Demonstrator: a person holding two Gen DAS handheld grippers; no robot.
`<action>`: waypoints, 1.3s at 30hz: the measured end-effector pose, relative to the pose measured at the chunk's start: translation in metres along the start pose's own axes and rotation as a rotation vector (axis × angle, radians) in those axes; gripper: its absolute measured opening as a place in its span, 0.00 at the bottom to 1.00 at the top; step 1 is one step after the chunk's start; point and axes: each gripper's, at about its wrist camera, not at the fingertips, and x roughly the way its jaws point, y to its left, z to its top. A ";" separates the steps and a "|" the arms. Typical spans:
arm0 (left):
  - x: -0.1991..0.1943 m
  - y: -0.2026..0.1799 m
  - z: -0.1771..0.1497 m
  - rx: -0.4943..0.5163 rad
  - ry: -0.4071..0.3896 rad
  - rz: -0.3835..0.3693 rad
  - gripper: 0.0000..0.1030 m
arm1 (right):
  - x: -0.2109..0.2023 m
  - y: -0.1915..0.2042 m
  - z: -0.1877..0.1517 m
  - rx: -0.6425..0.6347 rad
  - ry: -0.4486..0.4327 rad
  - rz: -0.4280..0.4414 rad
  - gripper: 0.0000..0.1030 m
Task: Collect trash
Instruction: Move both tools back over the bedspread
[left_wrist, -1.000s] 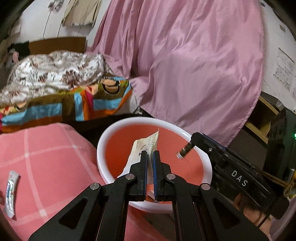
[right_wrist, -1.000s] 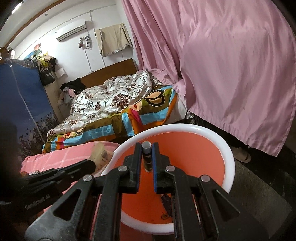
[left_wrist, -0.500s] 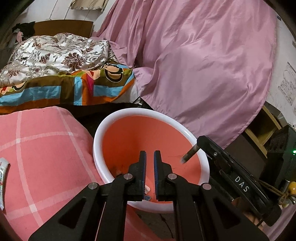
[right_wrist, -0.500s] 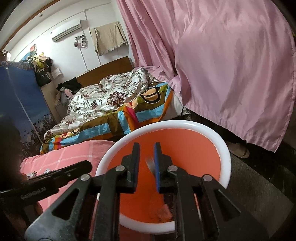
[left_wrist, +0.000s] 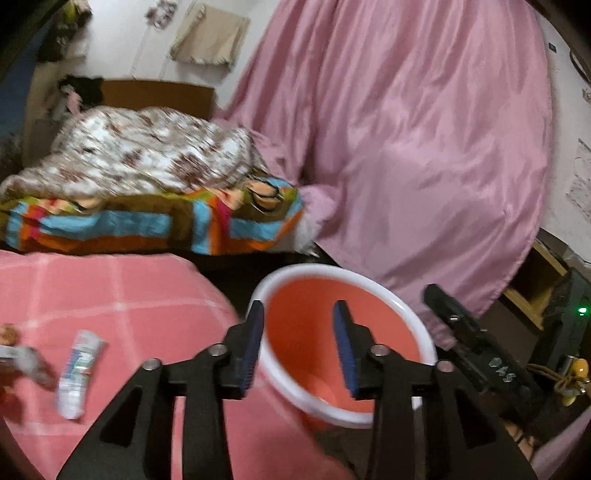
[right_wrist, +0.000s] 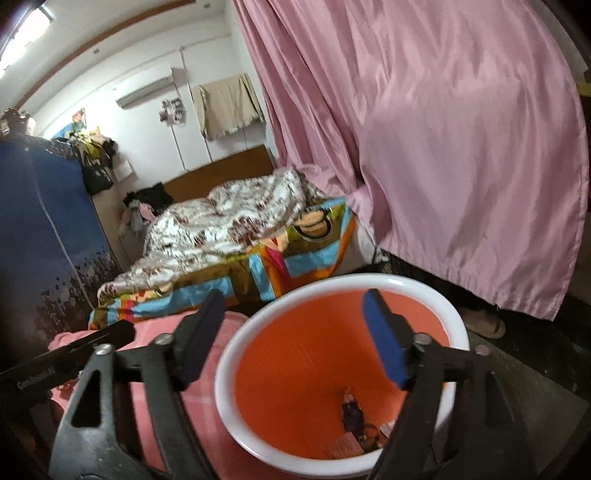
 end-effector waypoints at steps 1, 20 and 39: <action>-0.007 0.003 0.000 0.003 -0.024 0.026 0.39 | -0.002 0.003 0.000 -0.004 -0.010 0.005 0.90; -0.134 0.074 -0.007 -0.023 -0.352 0.358 0.95 | -0.033 0.107 -0.001 -0.115 -0.247 0.259 1.00; -0.217 0.125 -0.046 -0.019 -0.498 0.545 0.95 | -0.047 0.194 -0.026 -0.243 -0.351 0.420 1.00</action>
